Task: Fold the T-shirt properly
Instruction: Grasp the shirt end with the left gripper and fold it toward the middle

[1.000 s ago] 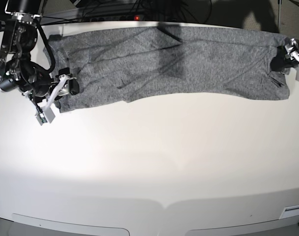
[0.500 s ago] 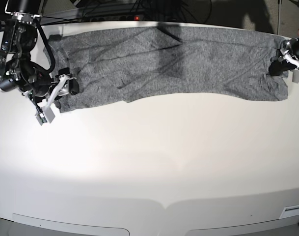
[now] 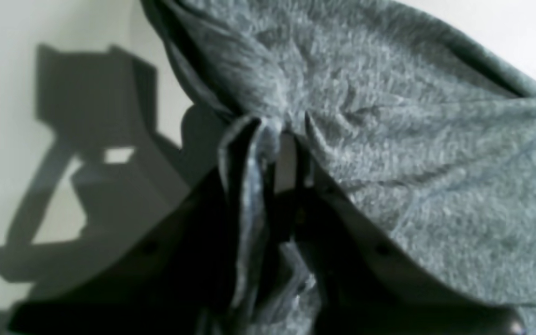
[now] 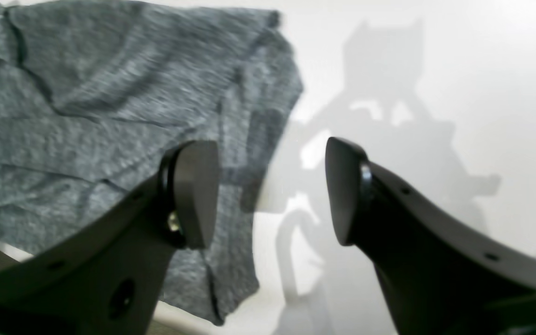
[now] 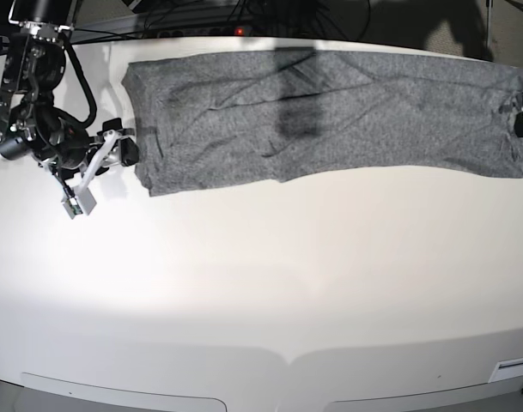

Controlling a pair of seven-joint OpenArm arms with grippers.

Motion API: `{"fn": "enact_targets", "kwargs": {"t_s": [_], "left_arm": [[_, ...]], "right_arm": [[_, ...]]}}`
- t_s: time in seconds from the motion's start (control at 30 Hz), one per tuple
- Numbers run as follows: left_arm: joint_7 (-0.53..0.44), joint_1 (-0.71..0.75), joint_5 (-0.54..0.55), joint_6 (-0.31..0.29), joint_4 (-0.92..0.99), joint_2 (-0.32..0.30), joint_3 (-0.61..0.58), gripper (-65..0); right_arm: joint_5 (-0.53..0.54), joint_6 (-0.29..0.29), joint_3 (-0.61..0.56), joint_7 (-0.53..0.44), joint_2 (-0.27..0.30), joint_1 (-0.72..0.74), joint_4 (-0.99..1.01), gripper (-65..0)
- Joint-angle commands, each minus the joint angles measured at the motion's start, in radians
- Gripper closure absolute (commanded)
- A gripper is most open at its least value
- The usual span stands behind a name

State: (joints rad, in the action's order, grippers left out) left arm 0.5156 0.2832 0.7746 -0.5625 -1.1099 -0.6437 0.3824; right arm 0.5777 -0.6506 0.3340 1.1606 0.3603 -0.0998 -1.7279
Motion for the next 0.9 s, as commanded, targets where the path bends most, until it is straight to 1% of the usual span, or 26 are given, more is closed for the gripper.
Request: {"fn": "enact_targets", "kwargs": {"t_s": [0.0,0.07,0.13,0.23,0.3,0.33,0.4,0.47,0.57,0.67,0.73,0.87], "left_arm": [[-0.019,-0.004,0.012,-0.002,-0.011,-0.034,0.011,0.0],[0.011,-0.003,0.038,-0.002,-0.028,-0.042,0.011,0.0],[0.081,-0.003,0.077,-0.002,-0.068,-0.044,0.019,0.0],[0.186,0.007,0.138,-0.002,-0.175,-0.043,0.024,0.0],[0.227,0.037,0.19,0.006,-0.267,-0.037,0.024,0.0],[0.233,0.056,0.206,0.027,-0.318,-0.033,0.024,0.0],[0.248,0.099,0.195,0.097,-0.429,-0.015,0.024,0.0],[0.281,0.135,0.192,0.152,-0.538,0.02,0.024,0.0],[0.289,0.179,0.183,0.182,-0.679,0.1,0.023,0.0],[0.247,0.216,0.208,0.181,-0.775,0.193,0.017,0.0],[0.232,0.23,0.215,0.181,-0.813,0.245,-0.01,0.0],[0.21,0.228,0.196,0.181,-0.822,0.31,-0.122,0.0]], "right_arm": [[0.009,0.0,0.006,-0.008,0.016,0.013,-0.015,-36.2],[0.009,0.0,0.006,-0.008,0.016,0.013,-0.015,-36.2],[0.009,0.0,0.006,-0.008,0.016,0.013,-0.015,-36.2],[0.009,0.0,0.006,-0.008,0.016,0.013,-0.015,-36.2],[0.009,0.0,0.006,-0.006,0.016,0.013,-0.015,-36.2],[0.009,0.0,0.006,-0.005,0.016,0.013,-0.015,-36.2],[0.009,0.0,0.006,-0.005,0.016,0.013,-0.015,-36.2],[0.009,0.0,0.006,-0.005,0.016,0.013,-0.015,-36.2],[0.009,0.0,0.006,-0.005,0.016,0.013,-0.015,-36.2],[0.009,0.0,0.006,-0.005,0.016,0.013,-0.015,-36.2],[0.009,0.0,0.006,-0.005,0.016,0.013,-0.015,-36.2],[0.009,-0.001,0.006,-0.005,0.016,0.013,-0.015,-36.2]]}}
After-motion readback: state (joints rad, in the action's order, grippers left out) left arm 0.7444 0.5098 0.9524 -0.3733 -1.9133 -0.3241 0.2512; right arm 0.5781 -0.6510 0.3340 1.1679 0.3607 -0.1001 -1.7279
